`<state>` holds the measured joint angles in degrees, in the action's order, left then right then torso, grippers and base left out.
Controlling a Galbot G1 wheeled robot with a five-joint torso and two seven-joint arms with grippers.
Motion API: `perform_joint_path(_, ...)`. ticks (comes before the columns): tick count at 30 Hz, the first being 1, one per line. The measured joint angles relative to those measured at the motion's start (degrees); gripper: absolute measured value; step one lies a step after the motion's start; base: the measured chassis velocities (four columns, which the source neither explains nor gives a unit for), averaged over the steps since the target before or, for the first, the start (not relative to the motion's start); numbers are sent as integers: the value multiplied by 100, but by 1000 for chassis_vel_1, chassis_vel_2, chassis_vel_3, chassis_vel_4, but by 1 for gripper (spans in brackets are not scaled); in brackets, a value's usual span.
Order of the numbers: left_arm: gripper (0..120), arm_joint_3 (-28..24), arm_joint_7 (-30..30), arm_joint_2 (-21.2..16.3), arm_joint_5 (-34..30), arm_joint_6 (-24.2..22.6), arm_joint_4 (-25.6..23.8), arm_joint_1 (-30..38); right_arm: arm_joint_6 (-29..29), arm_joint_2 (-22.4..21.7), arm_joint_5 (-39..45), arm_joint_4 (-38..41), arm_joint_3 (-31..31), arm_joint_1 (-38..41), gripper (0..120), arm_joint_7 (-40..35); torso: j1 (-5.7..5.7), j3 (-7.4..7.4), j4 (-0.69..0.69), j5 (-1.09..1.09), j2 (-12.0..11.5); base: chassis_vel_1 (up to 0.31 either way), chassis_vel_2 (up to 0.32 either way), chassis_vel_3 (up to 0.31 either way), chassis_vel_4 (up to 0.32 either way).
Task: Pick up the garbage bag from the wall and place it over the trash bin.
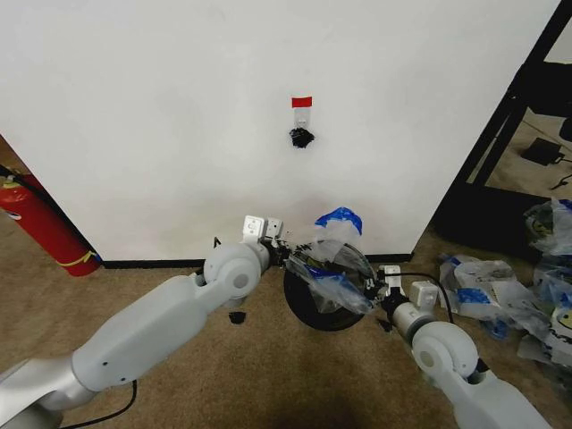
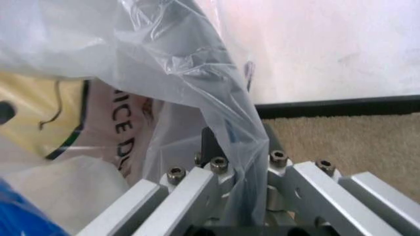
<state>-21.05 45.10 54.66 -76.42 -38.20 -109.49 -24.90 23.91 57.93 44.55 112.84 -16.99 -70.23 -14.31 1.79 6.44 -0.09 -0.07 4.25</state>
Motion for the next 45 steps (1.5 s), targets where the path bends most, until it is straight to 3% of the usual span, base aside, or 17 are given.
perform_joint_path(7,0,164,-61,-280,-14,-29,-198,-241,-195,70,152,-53,-53,43,0,47,0,0,2,0,0,0,0,0,0)
perform_joint_path(11,0,711,-287,-647,117,-41,-452,-934,-463,163,529,-112,-110,103,0,156,0,0,1,-1,0,0,0,0,0)
perform_joint_path(20,0,1378,-436,-838,422,-22,-1137,-2109,-394,426,1347,-114,-148,362,0,-553,0,0,2,0,0,0,0,0,0)
perform_joint_path(29,0,1396,-563,-689,723,35,-1268,-2491,-320,502,1800,74,-198,346,0,-848,0,0,1,0,1,0,0,0,0)
perform_joint_path(34,0,1264,-651,-401,964,59,-1159,-2607,-166,559,2337,268,-279,367,0,-1241,0,0,1,0,1,0,0,0,0)
perform_joint_path(45,3,1293,-743,-322,1097,67,-1321,-2742,-152,583,2434,217,-308,368,0,-1378,0,0,0,-1,2,0,0,0,0)
